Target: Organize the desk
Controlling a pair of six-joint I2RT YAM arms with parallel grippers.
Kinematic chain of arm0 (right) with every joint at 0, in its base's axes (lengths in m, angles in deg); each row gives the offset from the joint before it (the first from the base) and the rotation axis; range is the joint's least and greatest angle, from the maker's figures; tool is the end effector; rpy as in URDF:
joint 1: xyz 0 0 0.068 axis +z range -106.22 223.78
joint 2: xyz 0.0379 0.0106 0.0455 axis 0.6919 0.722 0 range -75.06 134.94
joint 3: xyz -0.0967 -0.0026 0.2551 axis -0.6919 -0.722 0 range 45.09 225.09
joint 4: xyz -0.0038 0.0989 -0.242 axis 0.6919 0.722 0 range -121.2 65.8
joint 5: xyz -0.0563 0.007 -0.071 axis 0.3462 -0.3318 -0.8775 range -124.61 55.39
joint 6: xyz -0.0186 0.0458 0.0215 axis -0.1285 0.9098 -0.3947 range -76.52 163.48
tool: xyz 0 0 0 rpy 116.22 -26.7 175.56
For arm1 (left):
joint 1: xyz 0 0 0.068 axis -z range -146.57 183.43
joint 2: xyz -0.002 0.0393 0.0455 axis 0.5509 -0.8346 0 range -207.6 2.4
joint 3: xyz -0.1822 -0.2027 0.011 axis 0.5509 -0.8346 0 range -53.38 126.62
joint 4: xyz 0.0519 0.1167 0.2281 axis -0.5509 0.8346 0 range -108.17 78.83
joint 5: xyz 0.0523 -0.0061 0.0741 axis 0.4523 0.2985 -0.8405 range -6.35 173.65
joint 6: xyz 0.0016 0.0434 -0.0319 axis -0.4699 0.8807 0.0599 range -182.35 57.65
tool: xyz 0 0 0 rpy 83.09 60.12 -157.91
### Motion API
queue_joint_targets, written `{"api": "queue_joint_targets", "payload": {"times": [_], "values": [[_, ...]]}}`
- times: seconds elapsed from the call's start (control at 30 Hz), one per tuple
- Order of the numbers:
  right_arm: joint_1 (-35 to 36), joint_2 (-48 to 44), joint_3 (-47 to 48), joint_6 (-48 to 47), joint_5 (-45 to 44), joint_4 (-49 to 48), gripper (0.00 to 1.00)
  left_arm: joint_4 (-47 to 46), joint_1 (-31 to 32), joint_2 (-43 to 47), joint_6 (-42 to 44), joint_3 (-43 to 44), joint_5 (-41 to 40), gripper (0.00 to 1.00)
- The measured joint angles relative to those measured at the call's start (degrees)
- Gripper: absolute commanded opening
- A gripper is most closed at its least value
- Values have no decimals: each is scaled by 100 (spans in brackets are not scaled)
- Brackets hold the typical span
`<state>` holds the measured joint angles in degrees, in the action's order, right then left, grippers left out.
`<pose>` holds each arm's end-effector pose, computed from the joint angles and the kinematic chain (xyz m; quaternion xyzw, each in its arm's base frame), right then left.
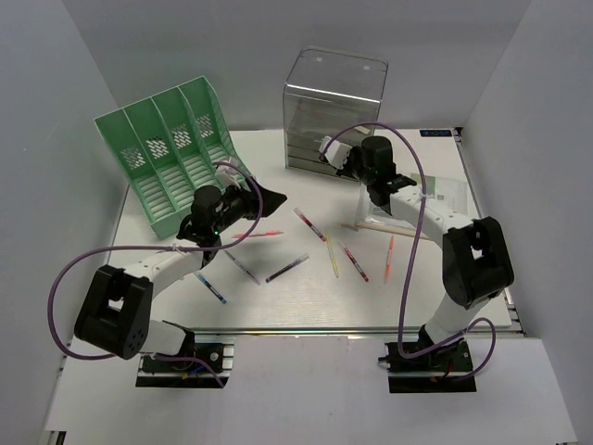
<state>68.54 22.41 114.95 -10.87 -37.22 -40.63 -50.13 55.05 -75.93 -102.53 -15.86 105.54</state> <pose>0.3670 0.1674 0.2807 -0.5053 0.6328 -0.1676 0.5622 0.2711 -0.1217 0.2408 0.0016 0.7559 -0.4517 0.4739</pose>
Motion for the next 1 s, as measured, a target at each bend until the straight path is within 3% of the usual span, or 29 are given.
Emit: {"api": "queue_joint_targets", "payload": {"times": [0.23, 0.37, 0.4, 0.5, 0.63, 0.73, 0.8, 0.9, 0.93, 1.0], "values": [[-13, -354, -413, 374, 389, 396, 26, -74, 4, -678, -575, 310, -4, 58], [-120, -1182, -570, 1408, 1134, 1069, 12, -372, 101, -1364, -1043, 793, -2, 42], [-177, -1456, -632, 1777, 1316, 1143, 13, -472, 114, -1569, -1191, 927, 0, 40], [-402, -2199, -848, 2802, 1873, 1228, 25, -726, 155, -2205, -1606, 1331, -31, 35], [-868, -2575, -1110, 4019, 2887, 1233, 59, -883, 254, -3075, -2094, 2044, -258, 45], [-1296, -2546, -1591, 4964, 3871, 997, 63, -1045, 358, -3626, -2422, 2583, -557, 50], [-1591, -2476, -1923, 5488, 4494, 765, 60, -1248, 435, -3954, -2634, 2863, -767, 51], [-1950, -2461, -2170, 5936, 5257, 654, 45, -1506, 525, -4448, -2918, 3230, -1040, 51], [-2050, -2490, -2194, 6039, 5490, 570, 35, -1576, 549, -4597, -2986, 3342, -1113, 51], [-2205, -2647, -2332, 6236, 5939, 203, 28, -1663, 601, -4935, -3110, 3613, -1290, 49]]}}
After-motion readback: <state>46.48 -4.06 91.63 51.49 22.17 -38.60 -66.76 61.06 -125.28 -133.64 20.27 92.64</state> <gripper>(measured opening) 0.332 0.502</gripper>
